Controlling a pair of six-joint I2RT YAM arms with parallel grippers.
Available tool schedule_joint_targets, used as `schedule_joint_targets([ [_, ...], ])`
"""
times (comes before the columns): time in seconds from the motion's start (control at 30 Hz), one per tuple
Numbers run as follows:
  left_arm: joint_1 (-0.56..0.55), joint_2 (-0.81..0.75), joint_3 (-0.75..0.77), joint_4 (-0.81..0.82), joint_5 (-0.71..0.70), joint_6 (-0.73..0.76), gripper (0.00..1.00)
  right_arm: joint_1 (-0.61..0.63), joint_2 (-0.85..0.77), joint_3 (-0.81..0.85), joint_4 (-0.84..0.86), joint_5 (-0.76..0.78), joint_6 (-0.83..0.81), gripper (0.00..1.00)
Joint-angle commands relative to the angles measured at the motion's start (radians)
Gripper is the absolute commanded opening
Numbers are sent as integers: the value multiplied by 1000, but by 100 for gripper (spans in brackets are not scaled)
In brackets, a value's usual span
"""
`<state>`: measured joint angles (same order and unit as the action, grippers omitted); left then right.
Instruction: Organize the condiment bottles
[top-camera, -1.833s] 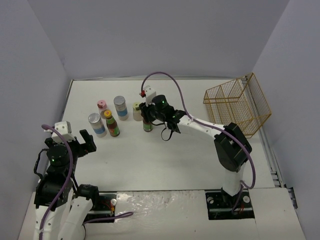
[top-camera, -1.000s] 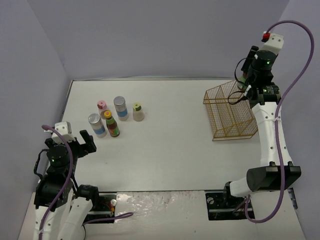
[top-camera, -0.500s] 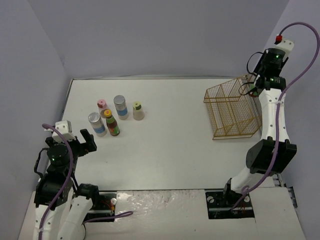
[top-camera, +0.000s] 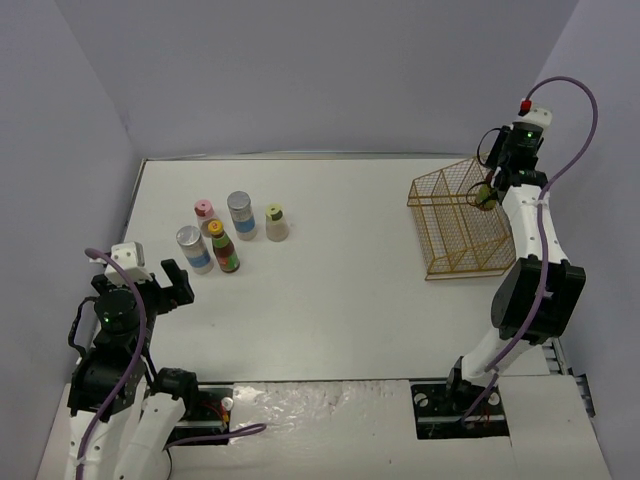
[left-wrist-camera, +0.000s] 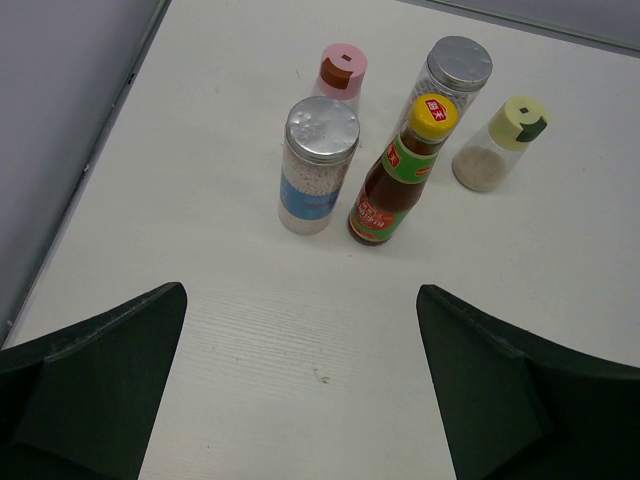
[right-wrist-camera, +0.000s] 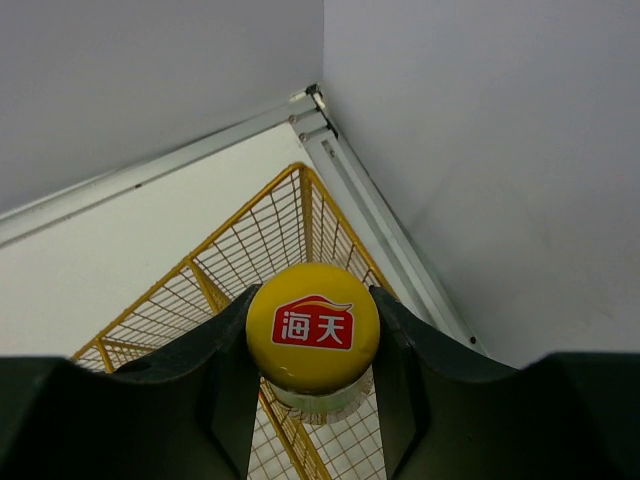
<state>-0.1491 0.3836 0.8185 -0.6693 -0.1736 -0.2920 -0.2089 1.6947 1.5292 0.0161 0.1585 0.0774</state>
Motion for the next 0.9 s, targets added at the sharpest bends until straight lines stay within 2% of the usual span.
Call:
schedule_joint_targets([
  [0.0, -6, 9, 4, 50, 6, -6, 97, -1, -28, -34, 265, -45, -26, 0],
  [0.23, -6, 8, 5, 50, 6, -6, 97, -1, -6, -96, 316, -70, -47, 2],
  [0.53, -6, 8, 5, 48, 9, -6, 97, -1, 5, -168, 350, -109, -45, 31],
  [0.87, -6, 11, 6, 48, 9, -6, 97, -1, -14, -186, 341, -132, -35, 39],
])
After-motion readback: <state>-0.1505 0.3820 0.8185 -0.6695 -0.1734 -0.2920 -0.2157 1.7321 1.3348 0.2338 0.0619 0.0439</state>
